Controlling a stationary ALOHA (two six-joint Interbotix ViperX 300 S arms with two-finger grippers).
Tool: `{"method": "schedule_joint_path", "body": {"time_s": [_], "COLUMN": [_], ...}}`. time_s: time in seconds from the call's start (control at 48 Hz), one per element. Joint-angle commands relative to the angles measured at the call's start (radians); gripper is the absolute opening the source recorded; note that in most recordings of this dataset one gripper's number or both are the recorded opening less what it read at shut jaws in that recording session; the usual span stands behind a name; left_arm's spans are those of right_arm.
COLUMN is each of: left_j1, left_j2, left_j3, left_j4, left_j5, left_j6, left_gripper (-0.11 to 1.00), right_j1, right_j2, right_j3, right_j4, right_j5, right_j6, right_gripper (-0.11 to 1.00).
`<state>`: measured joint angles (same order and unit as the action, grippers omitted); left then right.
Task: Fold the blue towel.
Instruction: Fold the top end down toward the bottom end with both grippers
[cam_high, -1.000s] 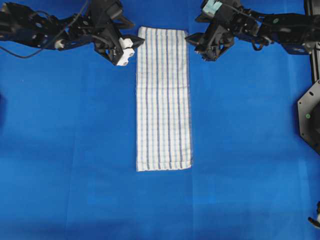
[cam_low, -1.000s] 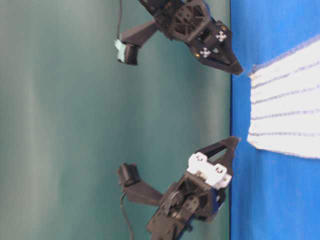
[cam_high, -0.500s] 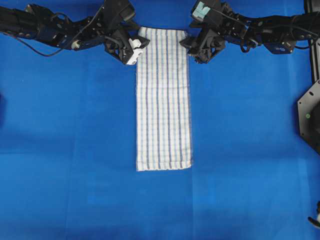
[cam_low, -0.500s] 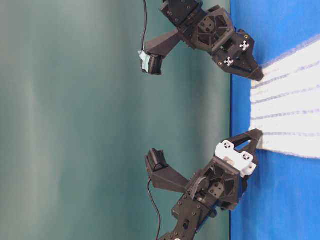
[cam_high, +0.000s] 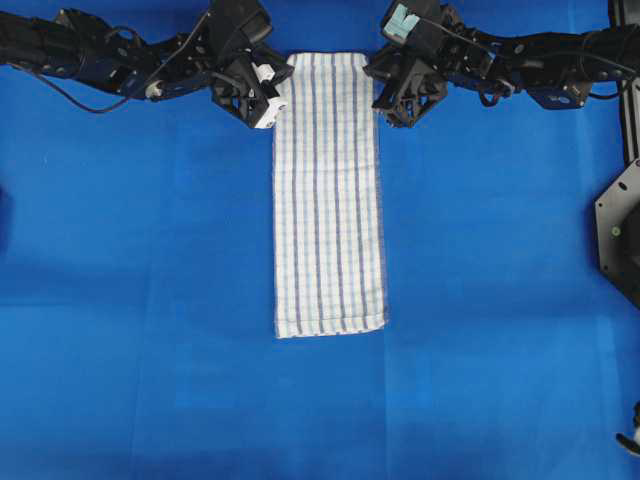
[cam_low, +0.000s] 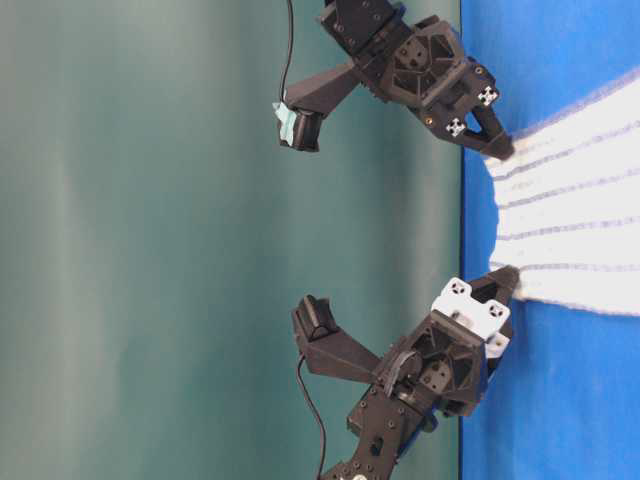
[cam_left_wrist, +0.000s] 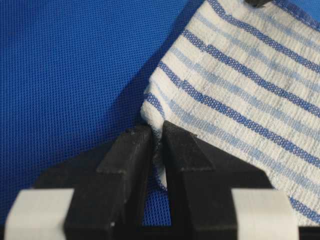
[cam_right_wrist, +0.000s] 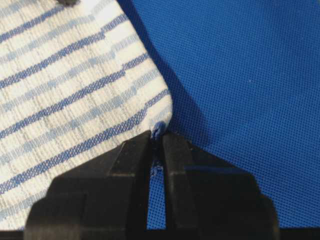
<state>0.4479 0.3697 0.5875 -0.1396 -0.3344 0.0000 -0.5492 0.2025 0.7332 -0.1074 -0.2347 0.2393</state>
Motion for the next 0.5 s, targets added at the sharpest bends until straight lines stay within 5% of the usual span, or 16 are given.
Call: {"method": "schedule_joint_path", "body": {"time_s": [0.0,0.479], "left_j1": [0.002,-0.012], "left_j2": [-0.015,-0.175], "left_j3": [-0.011,0.026], "left_j4": [0.002,0.002], "left_j5": [-0.008,0.075], "left_j6": [0.025,0.081], "left_gripper": [0.06,0.06], "right_j1": [0.002,0.031], "right_j2": [-0.014,-0.117], "right_j3": [-0.011,0.026], "right_j4": [0.0,0.003], "right_j5": [-0.009,0.011], "right_j6": [0.0,0.008], "right_gripper": [0.06,0.06]}}
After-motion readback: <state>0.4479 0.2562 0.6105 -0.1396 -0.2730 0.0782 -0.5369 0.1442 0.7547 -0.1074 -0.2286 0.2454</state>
